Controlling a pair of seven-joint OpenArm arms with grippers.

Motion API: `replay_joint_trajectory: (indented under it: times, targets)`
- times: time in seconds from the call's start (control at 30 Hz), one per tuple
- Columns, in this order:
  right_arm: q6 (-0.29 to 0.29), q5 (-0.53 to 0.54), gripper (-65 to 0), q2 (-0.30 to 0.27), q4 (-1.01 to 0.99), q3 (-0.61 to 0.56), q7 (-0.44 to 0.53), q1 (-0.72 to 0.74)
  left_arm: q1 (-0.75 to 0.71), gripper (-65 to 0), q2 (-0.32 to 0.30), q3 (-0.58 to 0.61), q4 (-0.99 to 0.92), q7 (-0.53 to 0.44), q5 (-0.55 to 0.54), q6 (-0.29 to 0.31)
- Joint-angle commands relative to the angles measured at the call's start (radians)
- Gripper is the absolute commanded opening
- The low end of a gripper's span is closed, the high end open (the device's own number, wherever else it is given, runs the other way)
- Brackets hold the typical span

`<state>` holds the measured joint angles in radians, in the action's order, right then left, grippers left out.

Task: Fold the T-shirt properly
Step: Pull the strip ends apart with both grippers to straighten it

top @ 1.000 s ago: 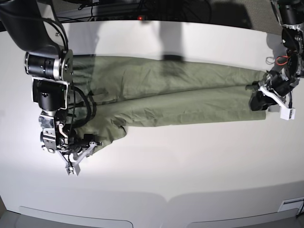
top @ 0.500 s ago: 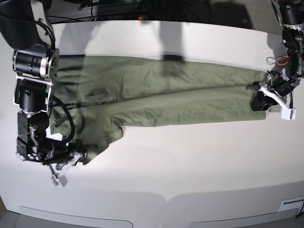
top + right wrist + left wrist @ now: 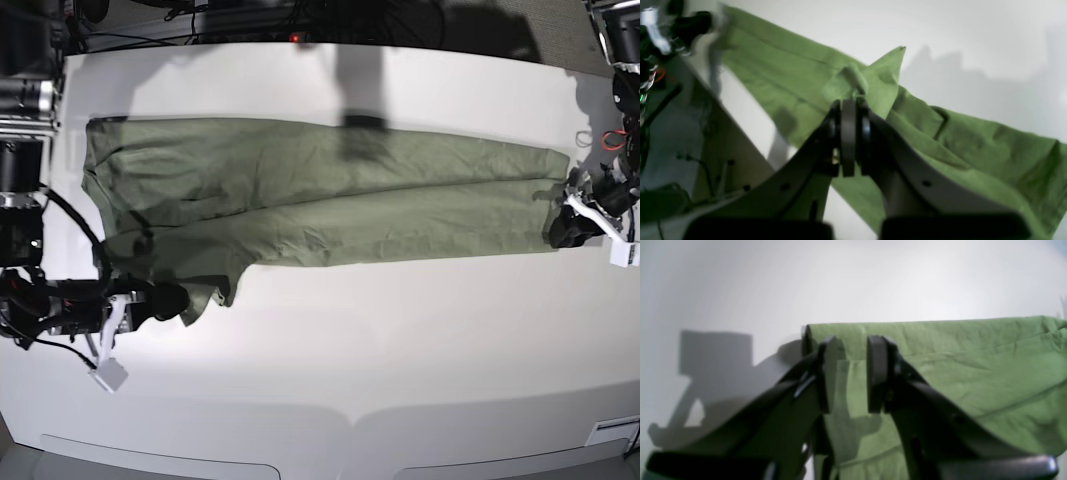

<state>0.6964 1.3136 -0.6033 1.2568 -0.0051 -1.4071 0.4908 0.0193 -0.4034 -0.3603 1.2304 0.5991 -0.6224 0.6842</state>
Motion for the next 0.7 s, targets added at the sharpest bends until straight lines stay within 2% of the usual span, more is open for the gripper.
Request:
replay_joint_trajectory:
  times: [0.0, 0.23, 0.33, 0.43, 0.57, 0.67]
  targets:
    - [0.002, 0.063, -65.0, -0.041, 0.042, 0.009, 0.011, 0.013, 0.017, -49.5, -0.026, -0.006, 0.016, -0.023, -0.027, 0.007]
    - [0.002, 0.098, -65.0, -0.194, 0.146, 0.010, 0.011, -0.118, 0.017, -49.5, -0.029, -0.006, 0.016, -0.021, -0.106, 0.007]
    - [0.002, 0.170, -65.0, -0.251, 0.161, 0.010, 0.011, -0.166, 0.019, -49.5, -0.027, -0.006, 0.030, 0.050, -0.190, 0.008]
    - [0.002, 0.170, -65.0, -0.301, 0.169, 0.009, 0.011, -0.197, 0.019, -49.5, -0.024, -0.006, 0.106, 0.116, -0.244, 0.008]
    - [0.002, 0.170, -65.0, -0.351, 0.169, 0.009, 0.011, -0.226, 0.019, -49.5, -0.023, -0.006, 0.274, 0.137, -0.240, 0.008]
    - [0.002, 0.170, -65.0, -0.383, 0.169, 0.009, 0.011, -0.254, 0.019, -49.5, -0.024, -0.006, 0.399, 0.139, -0.195, 0.008]
